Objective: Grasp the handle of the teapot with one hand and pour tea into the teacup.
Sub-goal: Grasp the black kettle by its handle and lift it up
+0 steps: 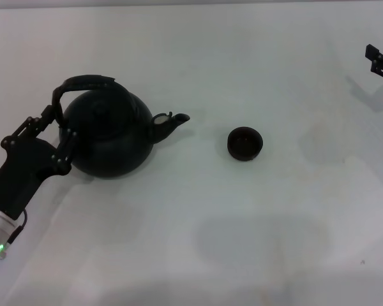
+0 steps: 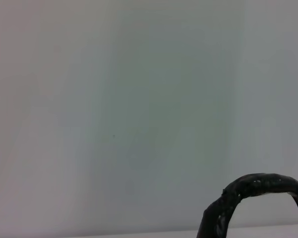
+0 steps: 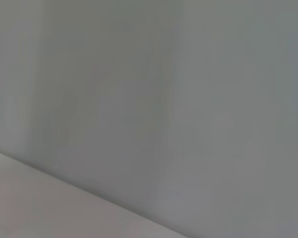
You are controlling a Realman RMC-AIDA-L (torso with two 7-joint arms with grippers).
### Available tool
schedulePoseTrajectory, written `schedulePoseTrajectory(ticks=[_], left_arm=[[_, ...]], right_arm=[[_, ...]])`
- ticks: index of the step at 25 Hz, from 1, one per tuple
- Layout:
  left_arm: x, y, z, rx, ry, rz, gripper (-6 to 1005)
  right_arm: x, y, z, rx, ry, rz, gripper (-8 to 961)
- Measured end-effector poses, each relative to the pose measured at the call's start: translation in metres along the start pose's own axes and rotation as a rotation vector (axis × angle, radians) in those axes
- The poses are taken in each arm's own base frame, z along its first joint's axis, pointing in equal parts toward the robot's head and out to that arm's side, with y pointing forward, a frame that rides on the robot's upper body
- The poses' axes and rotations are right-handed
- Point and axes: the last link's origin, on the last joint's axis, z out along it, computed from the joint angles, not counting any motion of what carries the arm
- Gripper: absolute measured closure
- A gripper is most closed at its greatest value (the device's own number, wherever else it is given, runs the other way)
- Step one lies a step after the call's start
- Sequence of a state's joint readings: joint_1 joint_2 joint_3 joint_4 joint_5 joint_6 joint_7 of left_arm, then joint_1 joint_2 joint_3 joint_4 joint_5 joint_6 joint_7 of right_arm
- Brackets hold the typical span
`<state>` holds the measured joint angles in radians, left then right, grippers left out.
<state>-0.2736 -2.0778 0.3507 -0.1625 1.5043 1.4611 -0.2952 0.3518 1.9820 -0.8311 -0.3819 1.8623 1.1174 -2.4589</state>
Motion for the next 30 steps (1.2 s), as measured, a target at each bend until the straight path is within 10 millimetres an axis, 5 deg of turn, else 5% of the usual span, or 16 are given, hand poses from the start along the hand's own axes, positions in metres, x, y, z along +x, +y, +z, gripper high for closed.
schedulePoseTrajectory(ticks=[7, 21, 30], left_arm=[[0.001, 0.0, 0.0, 0.001, 0.008, 0.002, 629], [0.008, -0.014, -0.004, 0.099, 0.061, -0.018, 844], [0.011, -0.019, -0.002, 0.119, 0.072, -0.04, 872]], right_arm=[[0.001, -0.002, 0.0, 0.009, 0.011, -0.003, 89], [0.006, -0.001, -0.004, 0.017, 0.029, -0.001, 89], [0.009, 0.002, -0.006, 0.019, 0.028, 0.009, 90]])
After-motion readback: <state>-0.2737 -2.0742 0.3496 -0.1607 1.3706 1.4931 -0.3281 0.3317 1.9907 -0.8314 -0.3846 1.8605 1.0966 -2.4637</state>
